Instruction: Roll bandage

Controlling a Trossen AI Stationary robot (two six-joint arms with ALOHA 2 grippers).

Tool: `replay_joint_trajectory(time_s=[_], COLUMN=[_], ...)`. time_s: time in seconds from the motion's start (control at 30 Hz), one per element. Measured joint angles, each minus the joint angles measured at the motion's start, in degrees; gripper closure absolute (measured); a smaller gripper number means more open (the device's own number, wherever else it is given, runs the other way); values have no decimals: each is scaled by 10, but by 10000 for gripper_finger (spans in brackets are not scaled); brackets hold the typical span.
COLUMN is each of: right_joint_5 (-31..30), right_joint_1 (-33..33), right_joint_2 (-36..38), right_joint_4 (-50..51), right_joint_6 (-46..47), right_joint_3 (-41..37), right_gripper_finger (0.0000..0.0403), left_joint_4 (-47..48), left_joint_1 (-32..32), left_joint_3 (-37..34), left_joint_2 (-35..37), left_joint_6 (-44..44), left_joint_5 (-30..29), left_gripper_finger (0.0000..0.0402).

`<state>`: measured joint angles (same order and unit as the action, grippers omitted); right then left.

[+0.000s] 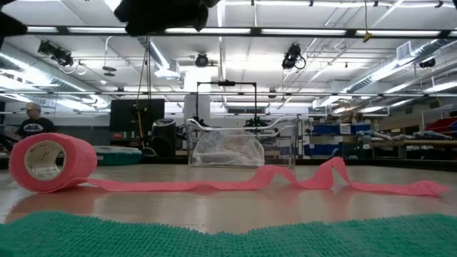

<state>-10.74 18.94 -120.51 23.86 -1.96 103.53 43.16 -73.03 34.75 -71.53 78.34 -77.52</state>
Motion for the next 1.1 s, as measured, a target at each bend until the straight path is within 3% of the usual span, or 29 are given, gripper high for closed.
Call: replay_joint_trajectory(time_s=[0.2,0.4,0.6,0.8,1.1], right_joint_5=[1,-42,-95,-87,-61], right_joint_1=[4,18,34,39,25], right_joint_2=[-78,-139,-165,-164,-180], right_joint_4=[40,38,34,19,-11], right_joint_6=[-52,-120,-152,-133,-138], right_joint_3=[88,152,164,165,161], right_gripper_finger=[252,243,188,135,136], left_joint_4=[-4,-15,-16,-16,-31], left_joint_1=[3,3,3,8,14], left_joint_3=[-1,-1,0,0,4], left_joint_2=[0,0,1,1,1], left_joint_6=[4,7,7,7,-1], left_joint_5=[39,54,76,75,77], left_gripper_finger=[370,369,369,369,369])
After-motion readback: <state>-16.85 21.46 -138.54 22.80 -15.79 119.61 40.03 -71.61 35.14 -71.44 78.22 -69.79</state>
